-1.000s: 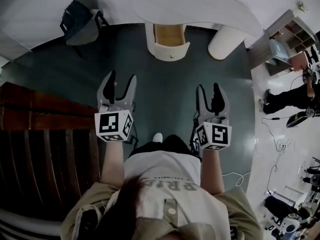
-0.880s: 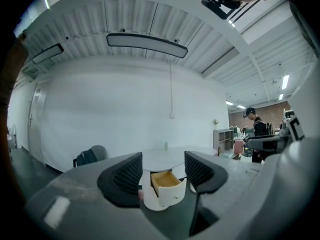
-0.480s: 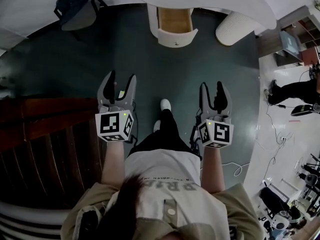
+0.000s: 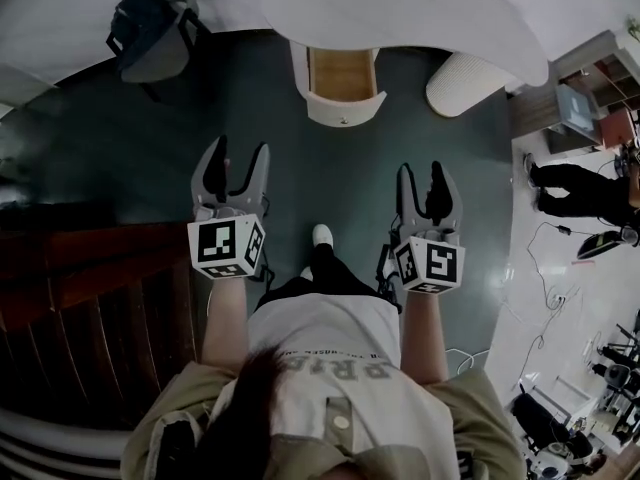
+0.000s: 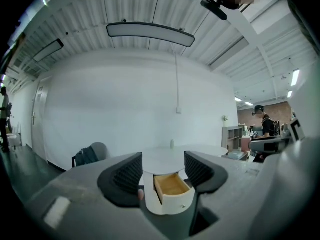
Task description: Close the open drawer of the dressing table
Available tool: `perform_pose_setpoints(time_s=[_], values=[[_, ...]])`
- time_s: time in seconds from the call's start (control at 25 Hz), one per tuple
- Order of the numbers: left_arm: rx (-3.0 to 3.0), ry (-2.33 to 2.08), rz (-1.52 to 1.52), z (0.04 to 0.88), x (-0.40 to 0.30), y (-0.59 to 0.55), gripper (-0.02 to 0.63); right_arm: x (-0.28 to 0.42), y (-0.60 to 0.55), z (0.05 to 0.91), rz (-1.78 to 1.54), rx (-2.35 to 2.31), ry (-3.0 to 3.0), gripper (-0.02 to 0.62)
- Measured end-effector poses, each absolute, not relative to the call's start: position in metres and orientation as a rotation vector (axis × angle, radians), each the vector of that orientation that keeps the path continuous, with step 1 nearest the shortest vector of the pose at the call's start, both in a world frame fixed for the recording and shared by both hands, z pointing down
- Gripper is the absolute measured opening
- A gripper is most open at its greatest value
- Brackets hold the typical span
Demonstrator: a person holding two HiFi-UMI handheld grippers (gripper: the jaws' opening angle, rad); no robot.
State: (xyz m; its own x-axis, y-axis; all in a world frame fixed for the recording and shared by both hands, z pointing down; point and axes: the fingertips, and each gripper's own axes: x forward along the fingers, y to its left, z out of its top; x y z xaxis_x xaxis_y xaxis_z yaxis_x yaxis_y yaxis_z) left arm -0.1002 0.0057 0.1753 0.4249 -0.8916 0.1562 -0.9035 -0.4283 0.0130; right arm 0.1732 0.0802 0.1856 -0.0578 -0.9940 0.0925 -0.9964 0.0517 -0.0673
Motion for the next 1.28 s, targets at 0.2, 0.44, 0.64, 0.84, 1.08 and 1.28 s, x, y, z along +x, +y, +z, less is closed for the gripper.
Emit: perform_pose_setpoints(time_s=[0.2,0.44,0.64,0.84,1.08,1.28], values=[[2.599,-1.656,0.157,0.153,-0.085,-0.024,0.27,0.186,0.042,0.17,0.128,2.132,-2.309,0.216],[2.598,-1.726,0.103,0.13,-0.073,-0.054,0.27,0.196,-0.001,0.157,0.093,2.101,-2.374,0.216],[2.598,-1.741,0.146,0.138,-0.074,-0.067,0.27,0.196,-0.025,0.163,0.093,2.092,-2.391,0.216],[2.572,-1.698,0.207,0.166,-0.076,-0.086,0.281,0.189,-0.05,0.187,0.123,2.079,-2.373,0.216],[2.56,-1.634,0.259,0.204,-0.073,-0.106,0.281,0.178,-0.078,0.227,0.156,2.062,-2.363,0.216],[2.537,-1.615,0.278,0.237,-0.074,-0.114,0.281,0.168,-0.09,0.279,0.173,2.002,-2.319,0.216]])
